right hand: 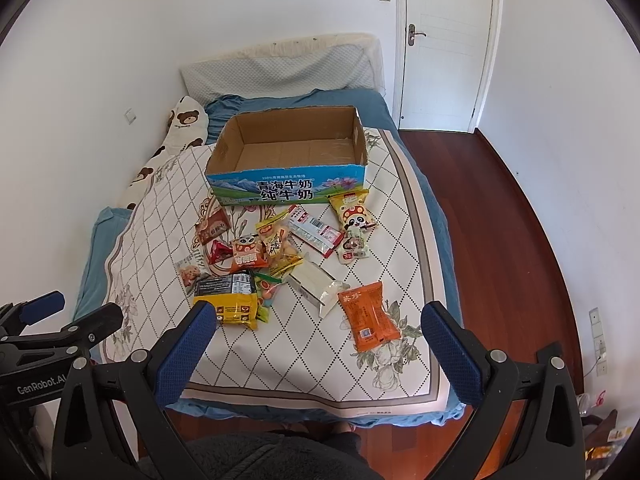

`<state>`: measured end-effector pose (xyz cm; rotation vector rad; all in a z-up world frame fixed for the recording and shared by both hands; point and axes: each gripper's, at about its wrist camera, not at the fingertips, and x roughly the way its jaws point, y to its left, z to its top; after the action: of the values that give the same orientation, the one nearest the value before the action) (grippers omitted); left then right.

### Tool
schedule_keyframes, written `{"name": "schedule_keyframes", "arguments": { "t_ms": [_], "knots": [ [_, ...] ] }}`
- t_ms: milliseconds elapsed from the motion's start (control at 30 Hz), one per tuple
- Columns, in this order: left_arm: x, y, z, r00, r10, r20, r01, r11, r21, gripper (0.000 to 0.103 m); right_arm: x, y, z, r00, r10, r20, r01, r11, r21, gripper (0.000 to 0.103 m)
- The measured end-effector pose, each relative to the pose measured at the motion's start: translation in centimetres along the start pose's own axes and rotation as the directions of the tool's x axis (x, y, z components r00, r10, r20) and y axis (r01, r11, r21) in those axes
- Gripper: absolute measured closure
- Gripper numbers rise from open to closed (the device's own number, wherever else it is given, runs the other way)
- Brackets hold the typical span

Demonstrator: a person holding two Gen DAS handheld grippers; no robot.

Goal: Organize snacks
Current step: 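Grasp the yellow-black biscuit bag with the left tool while the right tool grasps the white pastry packet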

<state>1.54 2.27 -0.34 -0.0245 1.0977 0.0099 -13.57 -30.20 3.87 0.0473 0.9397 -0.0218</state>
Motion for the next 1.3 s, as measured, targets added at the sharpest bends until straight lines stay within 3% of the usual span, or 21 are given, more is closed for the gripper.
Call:
{"name": "schedule_keyframes", "arguments": {
  "t_ms": [467, 567, 733, 800, 833, 900, 1000, 1067, 1133, 1167, 1300],
  "knots": [
    [1.3, 2.5, 0.9, 1.0, 0.019, 0.002, -0.019, 1.0, -0.021, 0.0, 1.1, 1.1, 0.4, 1.0, 0.002, -0.011, -0.002, 1.0, 0.02, 0.0],
    [3.9, 4.5, 2.1, 1.0, 0.027, -0.008, -0.028, 0.996, -0.089, 0.0, 2.2, 0.7, 0.6, 1.0, 0.005, -0.007, -0.004, 0.998, 0.059, 0.0],
    [11.7, 8.5, 3.8, 0.988, -0.063, -0.139, 0.026, 0.967, -0.252, 0.0, 6.3, 0.4, 1.5, 0.999, -0.048, -0.006, 0.048, 0.992, 0.117, 0.0],
    [15.6, 9.6, 3.9, 0.966, -0.13, -0.224, 0.047, 0.939, -0.34, 0.0, 8.9, 0.2, 2.0, 0.998, -0.05, -0.039, 0.055, 0.988, 0.144, 0.0],
    [17.7, 10.1, 3.7, 0.946, -0.184, -0.267, 0.066, 0.915, -0.397, 0.0, 10.2, 0.1, 2.1, 0.998, -0.043, -0.054, 0.051, 0.986, 0.157, 0.0],
    [21.7, 11.1, 2.7, 0.895, -0.293, -0.337, 0.079, 0.846, -0.527, 0.004, 12.8, -0.1, 2.3, 0.995, -0.042, -0.094, 0.057, 0.984, 0.168, 0.0],
    [27.0, 11.6, 0.9, 0.801, -0.452, -0.393, 0.059, 0.712, -0.7, 0.004, 16.8, -0.3, 2.3, 0.987, -0.036, -0.156, 0.06, 0.986, 0.153, 0.0],
    [29.7, 11.5, 0.1, 0.756, -0.507, -0.413, 0.014, 0.644, -0.765, 0.004, 19.3, -0.5, 2.3, 0.983, -0.019, -0.183, 0.044, 0.99, 0.133, 0.0],
    [31.4, 11.3, -0.5, 0.733, -0.549, -0.401, -0.018, 0.574, -0.819, 0.004, 21.9, -0.5, 2.4, 0.974, -0.012, -0.225, 0.037, 0.993, 0.109, 0.0],
    [32.1, 11.2, -0.5, 0.728, -0.556, -0.402, -0.036, 0.555, -0.831, 0.004, 23.1, -0.5, 2.3, 0.97, 0.004, -0.243, 0.021, 0.994, 0.103, 0.0],
    [34.2, 10.6, 0.1, 0.734, -0.53, -0.424, -0.105, 0.528, -0.843, 0.004, 27.1, 0.2, 2.2, 0.953, 0.046, -0.3, -0.03, 0.998, 0.058, 0.0]
  ]
}}
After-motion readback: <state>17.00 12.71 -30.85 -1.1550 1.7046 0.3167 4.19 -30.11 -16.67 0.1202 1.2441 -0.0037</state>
